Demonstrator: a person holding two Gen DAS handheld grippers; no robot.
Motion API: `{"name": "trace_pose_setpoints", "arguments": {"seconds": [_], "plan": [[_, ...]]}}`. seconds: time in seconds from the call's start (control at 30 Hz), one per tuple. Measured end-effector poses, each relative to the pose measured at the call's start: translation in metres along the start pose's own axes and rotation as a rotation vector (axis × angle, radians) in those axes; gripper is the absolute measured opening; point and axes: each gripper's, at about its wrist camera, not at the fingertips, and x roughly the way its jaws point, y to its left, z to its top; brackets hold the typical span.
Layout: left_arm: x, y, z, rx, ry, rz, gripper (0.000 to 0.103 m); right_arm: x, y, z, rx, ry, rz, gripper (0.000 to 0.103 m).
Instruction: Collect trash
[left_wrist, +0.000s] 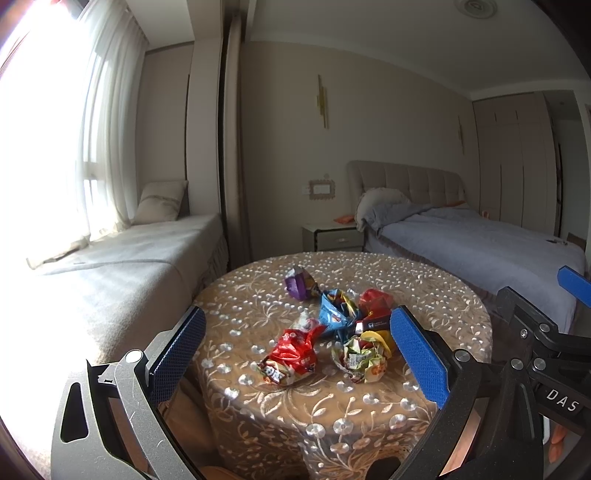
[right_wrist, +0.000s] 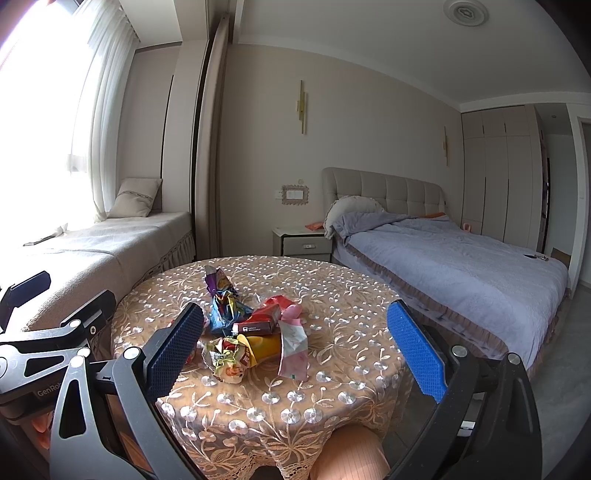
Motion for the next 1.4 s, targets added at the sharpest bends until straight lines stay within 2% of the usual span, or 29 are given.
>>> {"name": "trace_pose_setpoints", "arguments": {"seconds": [0.3,0.47,0.6,0.83,1.0,1.13,1.3,1.4], "plan": [[0.009,0.001,-0.005,0.002,0.024,0.015,0.098,0.008,0.001,-0.003,-0.007,0.022,0.007,0.099],[0.026,0.002,-0.013,0.007,0.067,0.020,0.098,0.023,0.004,-0.010,-0.015,0.065,0.020,0.099],[0.043,0.005,-0.024,0.003,0.105,-0.003,0.098,0.041,0.006,-0.018,-0.027,0.102,0.045,0.099],[0.093,0.006,-0.052,0.010,0.236,-0.052,0.098,0.081,0.010,-0.038,-0.059,0.181,0.091,0.099],[0.132,0.019,-0.066,-0.019,0.335,-0.025,0.098,0.115,0.010,-0.051,-0.032,0.284,0.151,0.099],[0.161,0.029,-0.065,-0.025,0.363,-0.009,0.098,0.135,0.024,-0.066,-0.049,0.348,0.212,0.099],[0.206,0.032,-0.065,0.005,0.422,-0.039,0.098,0.159,0.046,-0.079,-0.080,0.387,0.253,0.099],[0.227,0.029,-0.067,0.022,0.461,-0.119,0.098,0.176,0.054,-0.087,-0.070,0.428,0.272,0.099]]}}
